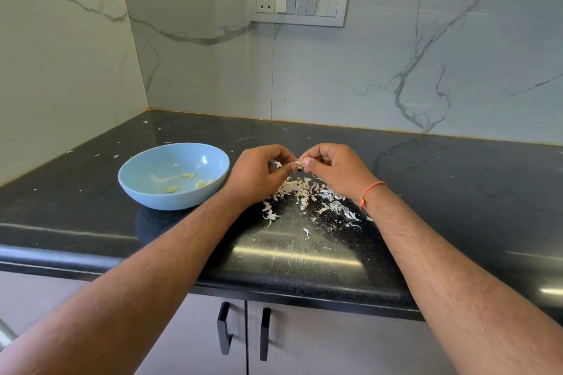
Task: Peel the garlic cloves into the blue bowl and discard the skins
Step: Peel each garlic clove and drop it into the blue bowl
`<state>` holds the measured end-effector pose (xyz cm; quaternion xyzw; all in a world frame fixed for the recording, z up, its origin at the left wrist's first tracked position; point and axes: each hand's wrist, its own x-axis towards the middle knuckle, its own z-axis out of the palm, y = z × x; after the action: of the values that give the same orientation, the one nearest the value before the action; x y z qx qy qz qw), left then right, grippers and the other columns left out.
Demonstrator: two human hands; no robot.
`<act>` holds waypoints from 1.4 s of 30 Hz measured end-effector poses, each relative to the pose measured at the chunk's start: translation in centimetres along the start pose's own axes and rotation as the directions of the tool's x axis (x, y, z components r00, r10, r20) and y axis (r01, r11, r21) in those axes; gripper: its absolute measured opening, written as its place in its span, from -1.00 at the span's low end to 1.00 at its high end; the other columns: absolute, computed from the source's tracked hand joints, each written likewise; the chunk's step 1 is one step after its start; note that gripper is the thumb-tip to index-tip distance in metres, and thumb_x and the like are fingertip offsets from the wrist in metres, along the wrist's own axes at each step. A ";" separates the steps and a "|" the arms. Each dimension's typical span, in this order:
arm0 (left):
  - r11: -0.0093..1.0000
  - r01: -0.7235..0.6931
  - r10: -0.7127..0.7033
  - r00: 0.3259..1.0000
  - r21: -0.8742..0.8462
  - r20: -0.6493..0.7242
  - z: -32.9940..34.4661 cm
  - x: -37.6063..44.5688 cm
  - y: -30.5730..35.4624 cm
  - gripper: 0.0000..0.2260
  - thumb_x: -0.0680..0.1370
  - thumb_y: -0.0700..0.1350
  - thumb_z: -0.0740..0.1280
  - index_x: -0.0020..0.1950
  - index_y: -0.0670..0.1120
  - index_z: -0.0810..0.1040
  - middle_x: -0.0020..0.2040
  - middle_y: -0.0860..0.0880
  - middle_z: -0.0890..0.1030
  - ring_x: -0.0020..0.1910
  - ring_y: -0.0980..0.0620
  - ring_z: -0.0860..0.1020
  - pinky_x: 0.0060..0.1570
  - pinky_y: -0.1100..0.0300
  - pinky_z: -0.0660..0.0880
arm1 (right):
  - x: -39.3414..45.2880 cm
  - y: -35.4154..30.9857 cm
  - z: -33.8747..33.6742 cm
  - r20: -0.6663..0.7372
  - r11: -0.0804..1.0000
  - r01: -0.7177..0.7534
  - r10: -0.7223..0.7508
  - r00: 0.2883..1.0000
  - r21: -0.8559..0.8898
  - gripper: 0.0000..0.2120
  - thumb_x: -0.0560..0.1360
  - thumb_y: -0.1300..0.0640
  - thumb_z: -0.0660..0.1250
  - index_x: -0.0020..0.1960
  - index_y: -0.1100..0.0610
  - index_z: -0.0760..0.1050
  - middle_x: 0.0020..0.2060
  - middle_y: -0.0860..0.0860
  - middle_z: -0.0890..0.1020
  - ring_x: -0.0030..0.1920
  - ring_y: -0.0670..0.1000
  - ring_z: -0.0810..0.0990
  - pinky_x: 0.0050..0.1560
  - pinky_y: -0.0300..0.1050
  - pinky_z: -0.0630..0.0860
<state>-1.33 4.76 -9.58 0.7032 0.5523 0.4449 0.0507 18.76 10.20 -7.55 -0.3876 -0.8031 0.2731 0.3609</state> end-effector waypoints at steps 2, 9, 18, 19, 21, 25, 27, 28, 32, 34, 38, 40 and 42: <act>1.000 0.004 -0.004 1.000 -0.004 0.013 0.0 0.0 0.0 -0.95 0.59 0.03 0.49 0.00 0.09 0.70 -0.28 0.11 0.67 -0.38 0.15 0.51 -0.37 0.35 0.38 | 0.0 0.1 0.1 -0.002 0.999 -0.009 0.009 1.000 0.040 -0.91 0.62 0.10 0.41 0.04 0.01 0.70 -0.20 -0.10 0.74 -0.20 -0.25 0.64 -0.13 -0.30 0.51; 0.999 0.000 -0.001 1.000 -0.053 -0.011 -0.2 -0.1 0.2 -0.92 0.64 0.02 0.43 -0.03 0.08 0.69 -0.29 0.12 0.66 -0.33 0.01 0.60 -0.28 0.09 0.52 | -0.7 -0.1 -0.2 -0.042 0.991 0.134 -0.135 0.990 -0.015 -0.89 0.47 0.03 0.59 -0.03 -0.03 0.71 -0.11 -0.17 0.70 -0.15 -0.07 0.65 -0.05 -0.24 0.58; 0.996 -0.029 0.030 0.999 -0.089 0.018 -0.3 -0.1 0.3 -0.89 0.65 0.03 0.41 -0.04 0.09 0.69 -0.25 0.20 0.67 -0.32 0.02 0.59 -0.27 0.14 0.51 | -0.7 -0.3 -0.2 -0.082 0.988 0.079 -0.069 0.994 0.136 -0.95 0.52 0.07 0.54 -0.06 0.03 0.75 -0.11 -0.10 0.76 -0.18 -0.16 0.64 -0.09 -0.22 0.57; 0.994 -0.024 0.027 0.999 -0.104 0.026 -0.3 -0.2 0.3 -0.89 0.65 0.02 0.41 -0.05 0.09 0.69 -0.26 0.24 0.66 -0.33 0.03 0.58 -0.27 0.17 0.50 | -0.7 -0.4 -0.3 -0.071 0.982 0.060 -0.048 0.996 0.177 -0.95 0.53 0.09 0.53 -0.05 0.07 0.75 -0.10 -0.05 0.76 -0.20 -0.16 0.63 -0.11 -0.24 0.57; 0.988 -0.004 0.012 0.999 -0.153 0.048 -0.4 -0.1 0.3 -0.88 0.66 -0.01 0.41 -0.05 0.06 0.70 -0.29 0.28 0.64 -0.36 0.08 0.52 -0.27 0.20 0.47 | -0.8 -0.6 -0.3 -0.030 0.961 0.001 0.007 1.000 0.278 -0.94 0.56 0.13 0.50 -0.03 0.11 0.74 -0.06 0.09 0.76 -0.29 -0.17 0.58 -0.24 -0.30 0.52; 0.967 0.024 0.002 0.995 -0.253 0.102 -0.6 -0.2 0.5 -0.85 0.67 -0.05 0.40 -0.04 -0.02 0.72 -0.33 0.27 0.61 -0.35 0.12 0.43 -0.25 0.19 0.42 | -0.9 -0.5 -0.4 0.052 0.898 -0.095 0.080 0.995 0.429 -0.93 0.57 0.17 0.48 -0.06 0.07 0.74 -0.12 0.12 0.72 -0.37 -0.05 0.41 -0.37 -0.25 0.40; 0.957 0.025 0.010 0.993 -0.288 0.121 -0.7 -0.1 0.4 -0.85 0.68 -0.06 0.39 -0.04 -0.03 0.72 -0.29 0.25 0.63 -0.32 0.13 0.46 -0.21 0.20 0.44 | -0.9 -0.3 -0.4 0.077 0.868 -0.114 0.087 0.993 0.483 -0.90 0.57 0.21 0.47 -0.08 0.09 0.74 -0.22 0.02 0.69 -0.34 -0.05 0.43 -0.38 -0.25 0.40; 0.953 0.026 0.014 0.992 -0.303 0.129 -0.7 -0.1 0.3 -0.84 0.68 -0.05 0.39 -0.03 -0.02 0.72 -0.27 0.23 0.65 -0.30 0.12 0.48 -0.19 0.20 0.45 | -0.9 -0.3 -0.4 0.083 0.857 -0.123 0.094 0.992 0.500 -0.91 0.57 0.22 0.47 -0.08 0.11 0.74 -0.24 0.00 0.69 -0.32 -0.05 0.45 -0.38 -0.24 0.40; 0.938 0.043 0.001 0.992 -0.343 0.128 -0.3 -0.1 0.0 -0.82 0.65 0.09 0.38 -0.02 0.04 0.71 -0.28 0.03 0.68 -0.38 -0.04 0.38 -0.27 0.13 0.36 | -1.1 -0.9 -0.5 -0.004 0.906 -0.071 0.080 0.997 0.417 -0.95 0.53 0.18 0.52 -0.09 0.07 0.76 -0.21 -0.01 0.74 -0.31 -0.15 0.53 -0.34 -0.27 0.43; 0.950 0.052 -0.022 0.995 -0.309 0.101 -0.1 -0.1 -0.2 -0.89 0.63 0.09 0.41 0.02 0.10 0.70 -0.20 -0.05 0.72 -0.39 -0.02 0.38 -0.30 0.12 0.39 | -0.9 -1.1 -0.9 -0.122 0.976 0.038 -0.012 0.993 0.216 -0.94 0.52 0.15 0.54 -0.11 0.02 0.75 -0.23 -0.08 0.73 -0.34 -0.20 0.56 -0.29 -0.31 0.47; 0.976 0.052 -0.039 0.997 -0.212 0.062 0.0 -0.2 -0.3 -0.95 0.63 -0.01 0.43 0.06 0.10 0.68 -0.12 0.14 0.73 -0.38 0.10 0.47 -0.27 0.14 0.52 | -0.5 -1.0 -4.2 -0.298 0.909 0.103 -0.237 0.925 -0.404 -0.89 0.54 0.12 0.46 -0.14 -0.02 0.71 -0.22 -0.16 0.61 -0.26 -0.14 0.56 -0.17 -0.26 0.48; 0.985 0.031 -0.021 0.998 -0.170 0.059 0.0 -0.3 -0.1 -0.94 0.63 -0.04 0.43 0.07 0.10 0.68 -0.10 0.23 0.71 -0.40 0.17 0.44 -0.31 0.27 0.46 | -0.3 -0.2 -5.9 -0.269 0.819 -0.022 -0.163 0.949 -0.574 -0.84 0.53 0.16 0.40 -0.17 -0.01 0.70 -0.18 -0.10 0.64 -0.19 -0.03 0.59 -0.09 -0.15 0.54; 0.989 0.019 -0.010 0.998 -0.144 0.059 -0.1 -0.2 0.0 -0.92 0.63 -0.06 0.43 0.09 0.09 0.69 -0.10 0.26 0.69 -0.41 0.18 0.41 -0.32 0.36 0.40 | -0.4 0.5 -5.8 -0.127 0.705 -0.148 0.083 0.988 -0.694 -0.76 0.48 0.22 0.32 -0.21 -0.02 0.70 -0.14 -0.06 0.71 -0.13 0.05 0.66 -0.01 -0.05 0.64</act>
<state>-1.39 4.52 -9.65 0.7064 0.5221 0.4625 0.1206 23.72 11.09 -4.69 -0.5563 -0.8043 -0.0467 0.2035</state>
